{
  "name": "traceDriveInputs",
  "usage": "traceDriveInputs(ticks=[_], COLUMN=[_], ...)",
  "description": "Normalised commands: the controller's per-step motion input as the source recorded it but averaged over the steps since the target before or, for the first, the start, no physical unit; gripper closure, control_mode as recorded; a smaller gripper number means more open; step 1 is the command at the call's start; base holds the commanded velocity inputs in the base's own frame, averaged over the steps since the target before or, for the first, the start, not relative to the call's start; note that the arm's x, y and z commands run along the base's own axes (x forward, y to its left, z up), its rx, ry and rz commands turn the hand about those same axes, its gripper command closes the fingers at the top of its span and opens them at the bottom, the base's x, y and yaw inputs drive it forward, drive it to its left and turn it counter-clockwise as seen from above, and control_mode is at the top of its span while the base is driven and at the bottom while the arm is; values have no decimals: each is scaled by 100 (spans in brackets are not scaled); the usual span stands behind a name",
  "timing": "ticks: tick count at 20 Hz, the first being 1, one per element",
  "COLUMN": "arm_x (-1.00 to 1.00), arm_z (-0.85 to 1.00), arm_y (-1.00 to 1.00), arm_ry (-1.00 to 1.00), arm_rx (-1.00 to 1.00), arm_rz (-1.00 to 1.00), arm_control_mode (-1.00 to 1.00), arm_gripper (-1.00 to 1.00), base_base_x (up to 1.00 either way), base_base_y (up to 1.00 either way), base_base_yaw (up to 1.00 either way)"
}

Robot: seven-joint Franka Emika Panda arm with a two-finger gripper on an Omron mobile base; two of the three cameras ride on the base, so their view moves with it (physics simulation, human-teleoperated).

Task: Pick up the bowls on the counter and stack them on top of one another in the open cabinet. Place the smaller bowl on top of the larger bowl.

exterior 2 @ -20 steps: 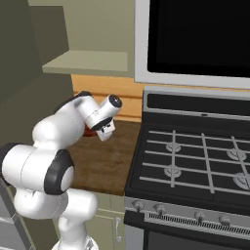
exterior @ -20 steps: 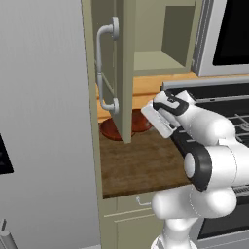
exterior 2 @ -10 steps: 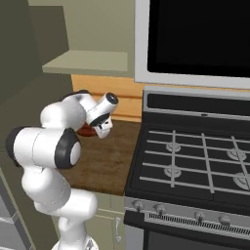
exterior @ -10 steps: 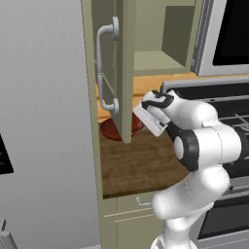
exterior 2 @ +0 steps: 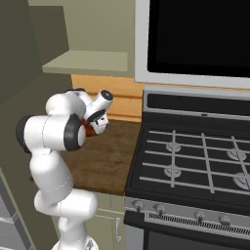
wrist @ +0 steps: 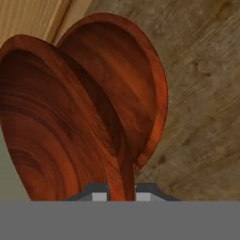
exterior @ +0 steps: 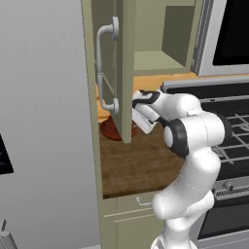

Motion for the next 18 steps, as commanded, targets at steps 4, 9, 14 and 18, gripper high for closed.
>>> traceDriveInputs(ticks=[4, 9, 14, 18], arm_x=[51, 48, 52, 45], arm_z=[-29, -30, -26, -10], arm_y=[14, 10, 15, 13], arm_ry=[1, 0, 0, 0], arm_rx=[-3, -7, -6, 0], arm_rz=[-1, -2, -2, -4], arm_control_mode=[-100, -100, -100, -100], arm_gripper=[100, 100, 100, -100], base_base_x=[0, 0, 0, 0], base_base_y=[0, 0, 0, 0], base_base_yaw=[0, 0, 0, 0])
